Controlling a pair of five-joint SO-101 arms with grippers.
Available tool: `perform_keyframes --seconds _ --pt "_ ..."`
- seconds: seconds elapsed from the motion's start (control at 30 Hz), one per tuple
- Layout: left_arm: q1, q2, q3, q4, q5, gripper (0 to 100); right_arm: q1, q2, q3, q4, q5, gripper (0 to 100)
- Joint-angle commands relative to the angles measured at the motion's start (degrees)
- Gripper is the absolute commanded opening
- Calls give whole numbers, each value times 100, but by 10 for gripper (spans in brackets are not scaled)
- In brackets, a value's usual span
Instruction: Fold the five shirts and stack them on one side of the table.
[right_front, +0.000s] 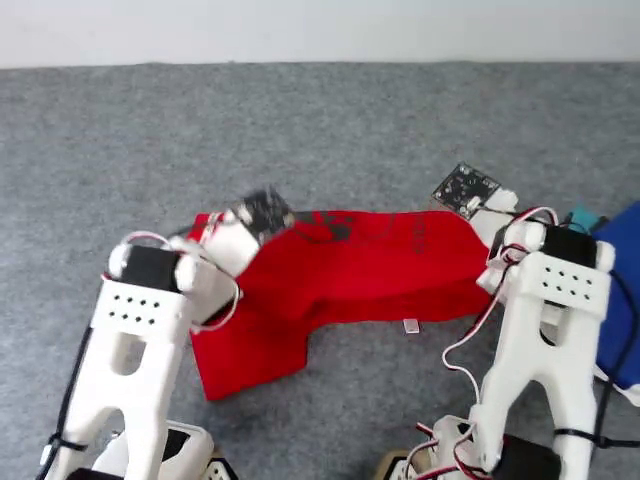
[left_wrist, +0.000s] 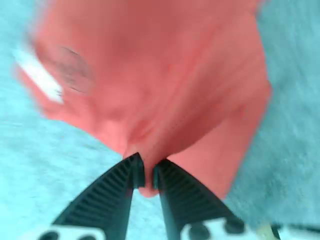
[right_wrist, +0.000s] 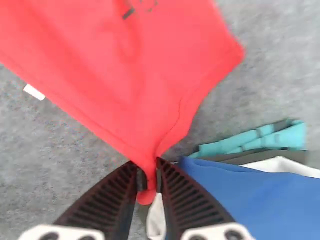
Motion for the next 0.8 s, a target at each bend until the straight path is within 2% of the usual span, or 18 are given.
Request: perform_keyframes --seconds 0.0,0.27,0.43,0.77 --pt "-53 -123 -884 -88 404 14 -13 -259 -571 -374 26 10" --pt "-1011 -114 -1262 -1275 536 14 -576 251 -677 -2527 44 10" --pt "-1125 -114 -1270 -1635 229 14 -620 1182 -1231 -3767 26 10" --pt "-1090 -114 -1279 -2462 70 14 -725 2932 -3156 -4734 44 10"
